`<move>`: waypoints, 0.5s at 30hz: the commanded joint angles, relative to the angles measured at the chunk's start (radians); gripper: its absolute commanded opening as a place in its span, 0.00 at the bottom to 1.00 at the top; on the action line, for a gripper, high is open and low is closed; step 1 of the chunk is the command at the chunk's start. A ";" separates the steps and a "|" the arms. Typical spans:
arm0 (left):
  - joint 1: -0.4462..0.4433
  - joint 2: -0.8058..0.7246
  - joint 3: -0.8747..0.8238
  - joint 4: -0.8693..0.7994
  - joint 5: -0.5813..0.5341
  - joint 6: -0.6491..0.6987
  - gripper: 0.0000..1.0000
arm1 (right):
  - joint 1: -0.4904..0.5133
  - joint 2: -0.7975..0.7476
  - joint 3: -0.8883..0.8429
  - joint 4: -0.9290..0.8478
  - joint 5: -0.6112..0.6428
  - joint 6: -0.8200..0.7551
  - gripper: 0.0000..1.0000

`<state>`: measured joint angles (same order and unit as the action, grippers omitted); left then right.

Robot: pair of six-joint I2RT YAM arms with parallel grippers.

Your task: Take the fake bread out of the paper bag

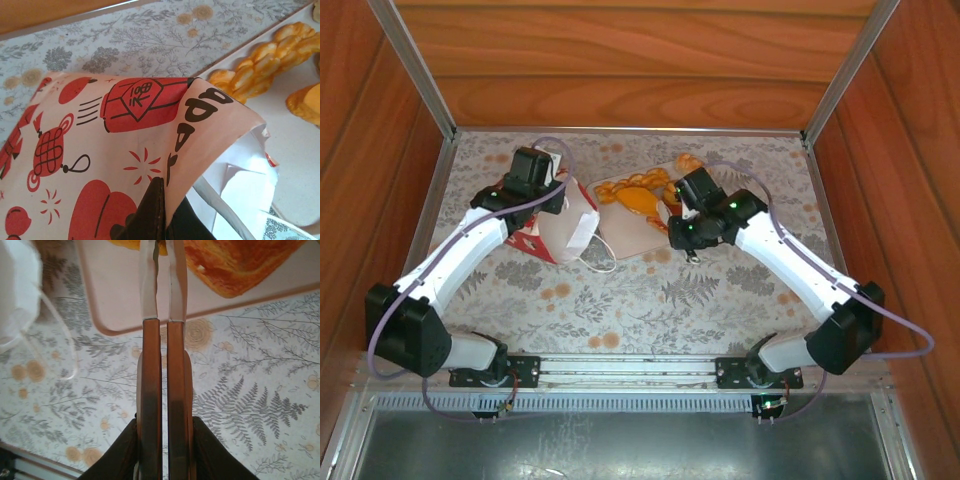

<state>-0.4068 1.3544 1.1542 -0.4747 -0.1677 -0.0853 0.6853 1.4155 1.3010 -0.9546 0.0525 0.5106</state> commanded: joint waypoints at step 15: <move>0.006 -0.108 -0.020 -0.023 0.035 -0.028 0.00 | -0.009 0.177 0.074 -0.003 -0.070 -0.010 0.11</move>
<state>-0.4068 1.2613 1.1442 -0.4927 -0.1478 -0.0921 0.6800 1.5860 1.3521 -0.9565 0.0326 0.5049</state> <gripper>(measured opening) 0.051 0.248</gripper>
